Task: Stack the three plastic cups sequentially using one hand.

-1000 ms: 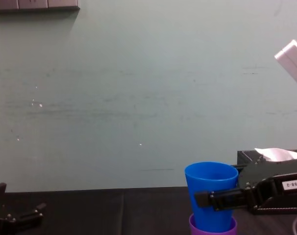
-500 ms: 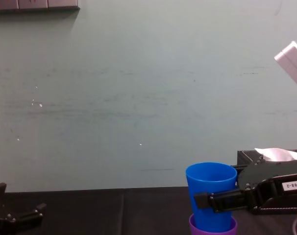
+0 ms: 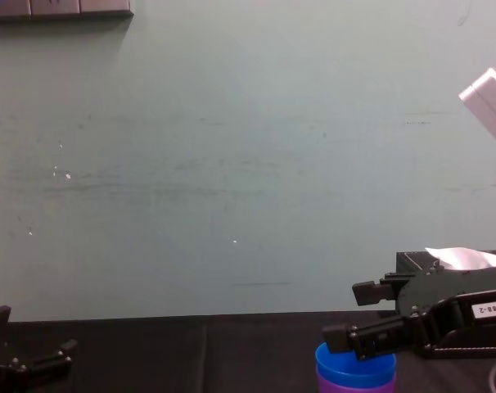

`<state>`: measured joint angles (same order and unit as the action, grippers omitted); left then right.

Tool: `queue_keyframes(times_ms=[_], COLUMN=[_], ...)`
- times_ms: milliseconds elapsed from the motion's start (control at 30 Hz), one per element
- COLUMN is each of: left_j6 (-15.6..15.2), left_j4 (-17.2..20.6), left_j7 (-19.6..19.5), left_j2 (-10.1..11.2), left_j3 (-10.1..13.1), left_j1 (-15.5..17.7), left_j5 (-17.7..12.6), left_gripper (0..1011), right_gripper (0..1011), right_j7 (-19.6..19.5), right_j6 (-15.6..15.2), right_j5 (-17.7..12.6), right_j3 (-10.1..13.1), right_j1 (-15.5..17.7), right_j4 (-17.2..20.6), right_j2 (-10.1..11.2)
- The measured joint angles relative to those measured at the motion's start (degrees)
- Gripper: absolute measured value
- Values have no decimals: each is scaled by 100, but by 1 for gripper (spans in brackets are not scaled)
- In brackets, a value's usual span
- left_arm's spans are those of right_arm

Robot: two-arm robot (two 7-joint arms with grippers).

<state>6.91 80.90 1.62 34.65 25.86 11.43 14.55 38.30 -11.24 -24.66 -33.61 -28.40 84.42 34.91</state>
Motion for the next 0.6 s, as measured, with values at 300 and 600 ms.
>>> queue_keyframes(times_ms=[300,600], left_j6=[0,0], left_j4=[0,0], left_j7=[0,0], left_j2=[0,0], left_j3=[0,0], left_j1=[0,0], left_j5=[0,0], left_gripper=[1011,1011], right_gripper=[1003,1003], right_j7=[-7,-52], right_j6=[-4,-7], right_j5=[0,37], right_j3=[0,4], right_j1=[0,41], right_j4=[1,98], right_j2=[0,69])
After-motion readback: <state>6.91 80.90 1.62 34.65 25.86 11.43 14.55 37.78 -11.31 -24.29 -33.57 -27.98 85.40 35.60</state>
